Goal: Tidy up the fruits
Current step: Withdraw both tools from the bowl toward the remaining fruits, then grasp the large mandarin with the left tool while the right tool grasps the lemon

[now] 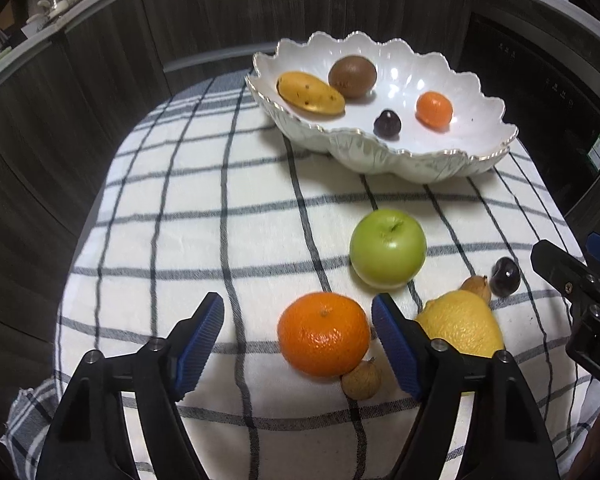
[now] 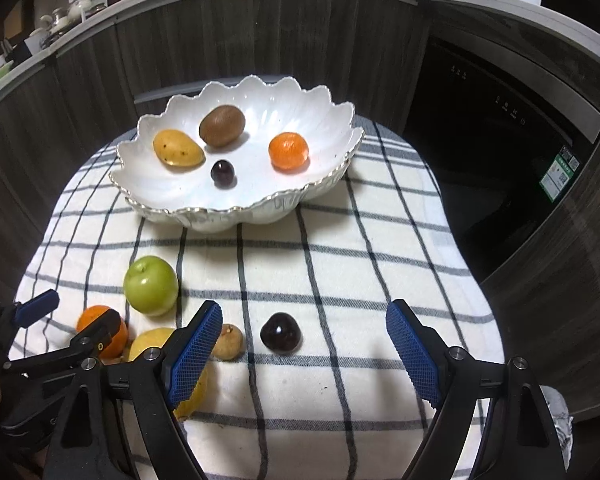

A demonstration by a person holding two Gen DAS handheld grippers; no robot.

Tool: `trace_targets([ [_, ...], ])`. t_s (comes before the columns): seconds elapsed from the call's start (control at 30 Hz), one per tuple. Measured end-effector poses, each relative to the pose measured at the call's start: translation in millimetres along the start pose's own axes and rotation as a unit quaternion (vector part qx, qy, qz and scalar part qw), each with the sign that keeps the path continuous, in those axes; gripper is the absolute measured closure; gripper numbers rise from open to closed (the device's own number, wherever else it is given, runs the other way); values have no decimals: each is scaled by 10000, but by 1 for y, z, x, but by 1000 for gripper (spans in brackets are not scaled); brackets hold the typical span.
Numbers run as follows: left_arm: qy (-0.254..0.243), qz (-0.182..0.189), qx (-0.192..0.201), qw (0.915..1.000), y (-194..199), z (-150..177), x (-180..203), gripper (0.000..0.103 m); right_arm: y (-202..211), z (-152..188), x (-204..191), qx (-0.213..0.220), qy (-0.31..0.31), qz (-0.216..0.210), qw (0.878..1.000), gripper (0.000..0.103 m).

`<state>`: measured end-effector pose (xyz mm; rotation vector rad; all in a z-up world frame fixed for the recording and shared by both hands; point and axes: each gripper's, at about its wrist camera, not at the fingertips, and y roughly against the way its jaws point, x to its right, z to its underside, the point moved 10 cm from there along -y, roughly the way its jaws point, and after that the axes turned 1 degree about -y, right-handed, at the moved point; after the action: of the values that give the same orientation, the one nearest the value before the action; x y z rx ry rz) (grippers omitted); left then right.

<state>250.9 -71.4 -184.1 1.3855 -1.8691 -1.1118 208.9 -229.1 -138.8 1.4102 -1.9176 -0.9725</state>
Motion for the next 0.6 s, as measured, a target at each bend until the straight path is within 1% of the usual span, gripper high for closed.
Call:
trace_targets([
  [0.1, 5, 32, -57, 10000, -5, 4, 1, 31, -3, 2, -1, -33, -4, -15, 10000, 18],
  [0.23, 47, 154, -203, 9997, -14, 9, 4, 43, -8, 6, -3, -113, 35, -34, 9999, 18],
  [0.27, 49, 191, -235, 9995, -16, 10, 5, 44, -9, 7, -3, -138, 36, -38, 9999, 18],
  [0.4, -5, 332, -265, 9991, -18, 13, 11, 55, -11, 8, -3, -182, 34, -50, 9998, 18],
  [0.6, 45, 320, -201, 9993, -14, 12, 9, 56, -11, 7, -1, -173, 24, -38, 9998, 18],
])
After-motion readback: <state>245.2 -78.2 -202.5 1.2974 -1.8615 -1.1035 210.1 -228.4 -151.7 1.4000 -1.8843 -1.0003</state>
